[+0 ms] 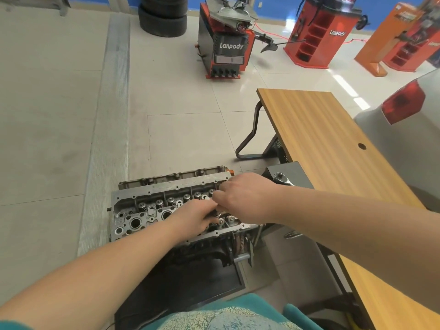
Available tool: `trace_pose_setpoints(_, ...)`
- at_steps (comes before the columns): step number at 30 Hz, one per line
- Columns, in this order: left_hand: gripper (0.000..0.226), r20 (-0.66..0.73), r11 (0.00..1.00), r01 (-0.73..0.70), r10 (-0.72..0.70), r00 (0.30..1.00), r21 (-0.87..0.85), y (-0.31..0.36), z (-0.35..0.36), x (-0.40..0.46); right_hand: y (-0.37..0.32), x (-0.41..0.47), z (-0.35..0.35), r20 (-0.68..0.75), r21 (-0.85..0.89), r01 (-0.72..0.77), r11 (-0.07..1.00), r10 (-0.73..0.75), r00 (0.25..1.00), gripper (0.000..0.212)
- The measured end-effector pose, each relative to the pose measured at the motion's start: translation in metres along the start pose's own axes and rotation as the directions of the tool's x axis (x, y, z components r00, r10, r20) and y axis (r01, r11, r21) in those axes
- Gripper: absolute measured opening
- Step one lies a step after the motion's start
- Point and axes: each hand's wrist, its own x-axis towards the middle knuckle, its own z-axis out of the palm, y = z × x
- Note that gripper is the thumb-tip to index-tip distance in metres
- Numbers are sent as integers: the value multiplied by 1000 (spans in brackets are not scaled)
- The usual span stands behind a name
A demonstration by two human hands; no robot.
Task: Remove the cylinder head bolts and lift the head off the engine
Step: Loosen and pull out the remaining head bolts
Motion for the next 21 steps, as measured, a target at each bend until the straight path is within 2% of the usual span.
trace_pose_setpoints(2,25,-160,996,51,-62,985,-71,0,9,-4,10,-4,6,-51,-20,132,991,-133,990,27)
trace_pose_setpoints(3,28,-223,994,65,-82,971,-85,0,14,-6,11,-7,9,-98,31,136,990,-132,986,33)
trace_pose_setpoints(4,26,-271,994,63,-84,959,-84,1,18,-7,8,-10,14,-164,168,86,982,-58,985,34)
trace_pose_setpoints(5,24,-305,994,58,-84,948,-95,4,23,-8,0,-13,17,-210,390,-14,921,104,972,35)
trace_pose_setpoints(6,22,-336,989,67,-109,936,-135,8,25,-8,-9,-14,22,-201,621,-98,777,279,939,37)
trace_pose_setpoints(7,19,-356,979,81,-144,923,-186,13,27,-9,-20,-12,28,-142,809,-144,570,426,893,39)
trace_pose_setpoints(8,14,-365,973,104,-175,915,-205,17,27,-7,-32,-7,33,-74,924,-146,353,543,837,36)
trace_pose_setpoints(10,11,-341,968,128,-198,919,-217,21,31,-4,-54,11,42,43,999,-17,-43,737,674,21)
trace_pose_setpoints(11,9,-299,963,127,-196,934,-236,22,32,-4,-61,21,43,135,975,66,-212,804,580,27)
trace_pose_setpoints(12,12,-247,960,120,-183,951,-251,23,32,-6,-66,30,42,239,933,126,-337,843,483,39)
trace_pose_setpoints(13,15,-194,957,108,-164,967,-268,22,32,-9,-69,36,41,298,903,172,-395,861,413,47)
trace_pose_setpoints(14,17,-154,958,100,-145,977,-271,20,32,-12,-69,38,42,277,908,194,-371,880,386,52)
trace_pose_setpoints(15,20,-126,959,98,-135,983,-266,18,30,-15,-63,38,43,192,939,185,-290,888,417,56)
trace_pose_setpoints(16,21,-109,962,102,-133,985,-253,14,29,-17,-53,35,45,87,972,144,-188,850,520,58)
trace_pose_setpoints(17,21,-91,965,113,-137,986,-237,11,27,-18,-41,31,44,24,991,84,-106,747,664,58)
trace_pose_setpoints(18,20,-73,973,126,-142,987,-194,8,26,-16,-30,29,40,17,999,17,-51,605,796,57)
trace_pose_setpoints(19,21,-57,980,139,-148,987,-139,7,24,-14,-22,27,36,48,999,-36,-35,462,885,53)
trace_pose_setpoints(20,22,-51,983,158,-163,985,-92,7,23,-12,-17,27,33,81,997,-70,-44,376,923,49)
trace_pose_setpoints(21,20,-61,982,175,-180,982,-74,8,21,-11,-15,27,32,87,996,-72,-56,362,928,45)
